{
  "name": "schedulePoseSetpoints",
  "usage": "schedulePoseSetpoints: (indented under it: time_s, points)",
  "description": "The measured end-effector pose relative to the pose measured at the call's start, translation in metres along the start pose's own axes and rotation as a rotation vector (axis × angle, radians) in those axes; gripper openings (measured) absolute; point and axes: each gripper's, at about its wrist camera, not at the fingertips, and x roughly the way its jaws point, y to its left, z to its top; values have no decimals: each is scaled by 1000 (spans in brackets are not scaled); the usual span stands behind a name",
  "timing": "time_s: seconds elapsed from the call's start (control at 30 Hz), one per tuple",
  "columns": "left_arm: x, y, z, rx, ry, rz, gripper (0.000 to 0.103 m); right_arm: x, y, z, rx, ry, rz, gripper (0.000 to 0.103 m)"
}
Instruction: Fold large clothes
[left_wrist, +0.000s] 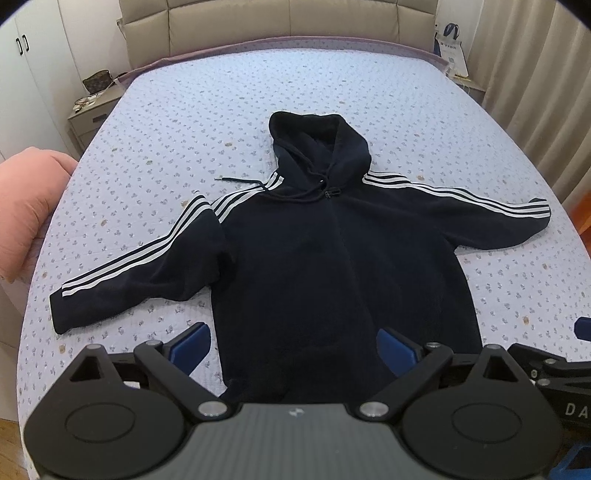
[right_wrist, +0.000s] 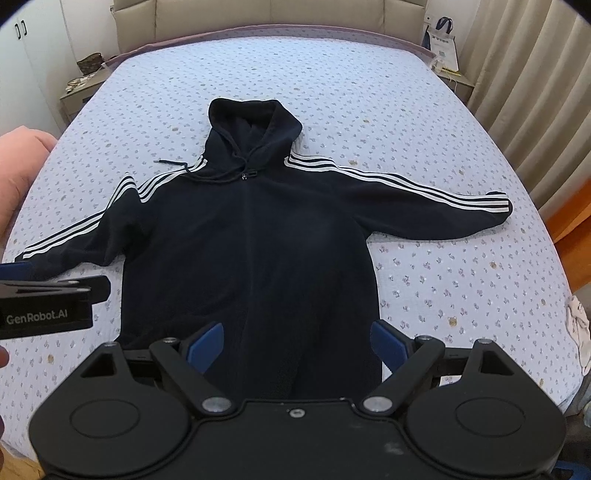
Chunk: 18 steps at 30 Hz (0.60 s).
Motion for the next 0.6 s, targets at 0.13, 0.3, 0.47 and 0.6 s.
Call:
schedulePoseSetpoints:
  time_s: [0.13,0.3,0.47,0.6]
  points:
    - [7,1,4,0,15,-1,98,7,-2,3,9,17,2,102]
    - [15,-6,10,1,24,9,97,19,-8,11,-2,34,18,102]
    - [20,-21,19,-22,29,43,97,36,-22,30,-36,35,60,102]
    - [31,-42,31,-46,34,65,97,54,-40,45,-53,42,83,102]
